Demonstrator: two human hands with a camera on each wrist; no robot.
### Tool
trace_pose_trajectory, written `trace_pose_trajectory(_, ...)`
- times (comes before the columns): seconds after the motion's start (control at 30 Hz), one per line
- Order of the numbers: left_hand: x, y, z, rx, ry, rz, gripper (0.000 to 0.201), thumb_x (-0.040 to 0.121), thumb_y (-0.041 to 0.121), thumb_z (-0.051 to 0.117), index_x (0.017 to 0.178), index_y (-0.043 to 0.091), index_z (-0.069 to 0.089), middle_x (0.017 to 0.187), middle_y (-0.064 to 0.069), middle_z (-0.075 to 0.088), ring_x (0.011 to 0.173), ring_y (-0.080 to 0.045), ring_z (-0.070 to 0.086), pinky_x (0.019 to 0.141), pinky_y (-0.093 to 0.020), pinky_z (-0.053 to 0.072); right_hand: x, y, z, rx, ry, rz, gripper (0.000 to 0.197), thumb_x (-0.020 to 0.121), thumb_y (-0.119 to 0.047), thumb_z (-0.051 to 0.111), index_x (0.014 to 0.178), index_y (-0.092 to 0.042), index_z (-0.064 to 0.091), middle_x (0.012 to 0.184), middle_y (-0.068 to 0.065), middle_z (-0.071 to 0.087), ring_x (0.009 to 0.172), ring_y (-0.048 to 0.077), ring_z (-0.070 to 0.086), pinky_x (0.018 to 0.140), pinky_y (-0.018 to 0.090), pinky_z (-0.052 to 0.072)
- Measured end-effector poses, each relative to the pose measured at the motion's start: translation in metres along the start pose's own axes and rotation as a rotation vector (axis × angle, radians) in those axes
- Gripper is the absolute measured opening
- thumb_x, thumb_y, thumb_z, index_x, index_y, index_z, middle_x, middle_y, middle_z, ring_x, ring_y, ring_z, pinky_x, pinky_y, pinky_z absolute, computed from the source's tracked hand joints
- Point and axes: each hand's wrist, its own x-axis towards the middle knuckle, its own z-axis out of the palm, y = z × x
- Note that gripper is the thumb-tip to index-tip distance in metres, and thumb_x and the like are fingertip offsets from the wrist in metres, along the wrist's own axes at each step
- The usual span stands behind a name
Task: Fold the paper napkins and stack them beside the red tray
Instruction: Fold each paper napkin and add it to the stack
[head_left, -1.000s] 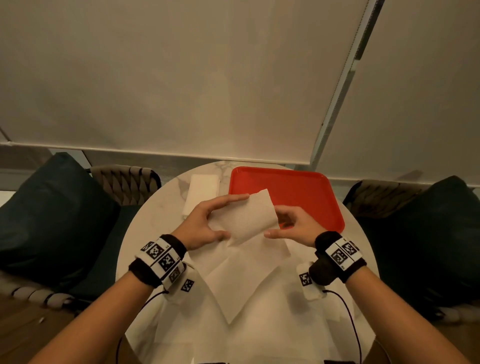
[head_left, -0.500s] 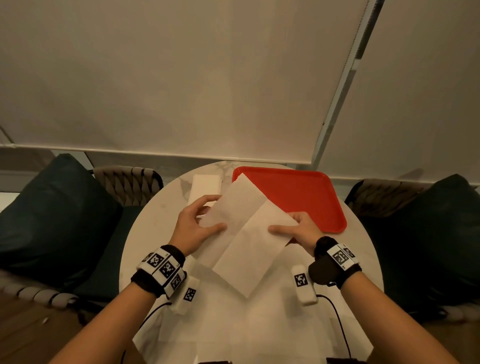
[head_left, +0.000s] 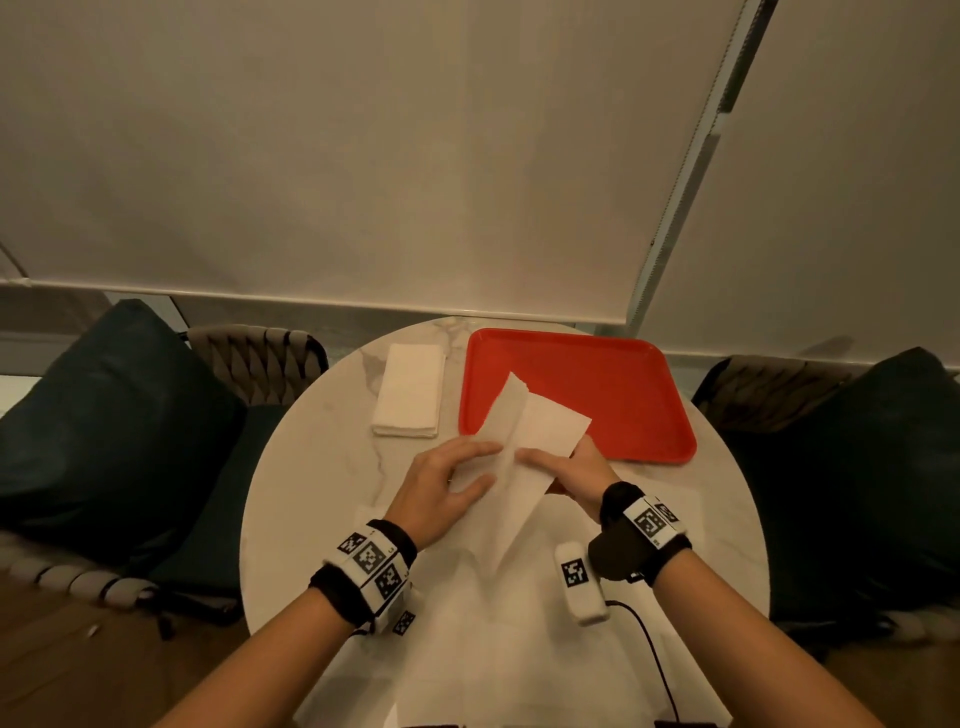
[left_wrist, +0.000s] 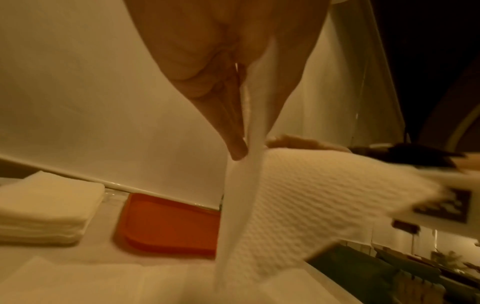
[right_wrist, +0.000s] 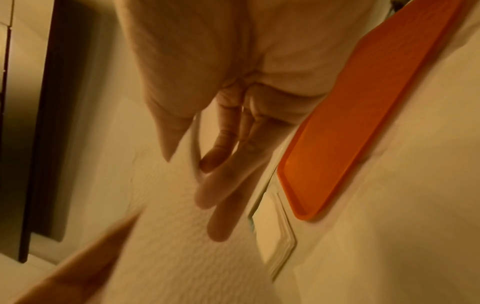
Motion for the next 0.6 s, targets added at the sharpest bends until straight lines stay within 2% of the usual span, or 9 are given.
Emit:
trace_pose_trajectory(0.07,-0.002,0.006,0.006,-0.031,-0.016,-0.014,0.037,0.085,0.038,0.070,0.120,0.027,0.066,0.119,0.016,0.064,0.113,0.003,0.057,0.101,-0.031,0.046,0.001,-0.001,0.006,0.011,-0.016,-0.013,0.022,0.084,-0.011,0.071,0.104,-0.016,0.065,0.098,0.007,0.073,0.087,0.022,0.071,0.068,0.033,0.058)
trace_pose_trajectory(0.13,-0.004,0.011,0.009,-0.053,-0.031,-0.021,0.049,0.081,0.043,0.074,0.126,0.031,0.059,0.122,0.018,0.062,0.114,0.004,0.056,0.101,-0.024,0.045,0.001,-0.003,0.013,0.052,-0.047,-0.007,0.019,0.086,-0.015,0.069,0.104,-0.009,0.065,0.091,0.009,0.073,0.080,0.024,0.072,0.063,0.029,0.057)
trace_pose_trajectory(0.23,-0.005,0.013,0.011,-0.052,-0.041,-0.047,0.074,0.084,0.026,0.073,0.145,0.036,0.032,0.123,0.007,0.063,0.111,-0.001,0.060,0.099,-0.023,0.047,0.004,-0.007,0.024,0.082,-0.140,0.016,0.043,0.078,-0.030,0.074,0.108,-0.004,0.060,0.092,0.022,0.070,0.083,0.039,0.069,0.072,0.036,0.058)
trace_pose_trajectory(0.3,-0.005,0.008,0.010,-0.028,0.033,-0.089,0.083,0.089,0.010,0.062,0.150,0.040,0.014,0.103,-0.006,0.069,0.097,-0.013,0.066,0.096,-0.029,0.052,0.008,-0.008,0.033,0.074,-0.182,0.006,0.051,0.072,-0.032,0.076,0.110,-0.002,0.059,0.092,0.023,0.069,0.083,0.037,0.068,0.076,0.038,0.058)
trace_pose_trajectory(0.33,-0.005,0.005,0.008,-0.036,0.078,-0.121,0.086,0.090,0.005,0.058,0.149,0.044,0.010,0.094,-0.009,0.069,0.092,-0.018,0.067,0.092,-0.035,0.054,0.011,-0.009,0.037,0.059,-0.197,0.000,0.052,0.072,-0.031,0.075,0.111,-0.001,0.059,0.092,0.021,0.069,0.083,0.034,0.068,0.077,0.037,0.058)
trace_pose_trajectory(0.4,-0.003,-0.002,0.000,-0.112,0.142,-0.188,0.088,0.089,-0.003,0.053,0.148,0.048,0.011,0.099,-0.011,0.069,0.093,-0.023,0.068,0.089,-0.040,0.055,0.019,-0.008,0.046,0.007,-0.193,-0.025,0.044,0.075,-0.024,0.076,0.110,-0.003,0.060,0.091,0.017,0.069,0.080,0.029,0.069,0.076,0.034,0.057)
trace_pose_trajectory(0.5,0.001,-0.018,-0.014,-0.200,0.238,-0.244,0.087,0.086,-0.011,0.052,0.147,0.041,0.019,0.105,-0.002,0.070,0.093,-0.008,0.069,0.084,-0.023,0.055,0.033,-0.006,0.059,-0.030,-0.095,-0.048,0.029,0.078,-0.008,0.076,0.096,-0.007,0.054,0.081,0.008,0.063,0.070,0.022,0.064,0.066,0.029,0.055)
trace_pose_trajectory(0.53,0.003,-0.023,-0.020,-0.216,0.261,-0.258,0.085,0.085,-0.012,0.053,0.147,0.038,0.021,0.102,0.000,0.071,0.090,-0.006,0.069,0.080,-0.020,0.054,0.038,-0.005,0.063,-0.050,-0.055,-0.056,0.029,0.077,-0.008,0.077,0.093,-0.009,0.053,0.079,0.006,0.060,0.068,0.020,0.061,0.064,0.027,0.053)
trace_pose_trajectory(0.6,0.008,-0.031,-0.033,-0.258,0.278,-0.270,0.079,0.084,-0.012,0.053,0.144,0.033,0.027,0.100,0.002,0.071,0.090,-0.006,0.069,0.078,-0.021,0.055,0.050,-0.001,0.070,-0.132,0.016,-0.072,0.032,0.074,-0.017,0.081,0.086,-0.013,0.052,0.079,0.004,0.056,0.069,0.016,0.055,0.064,0.028,0.050)
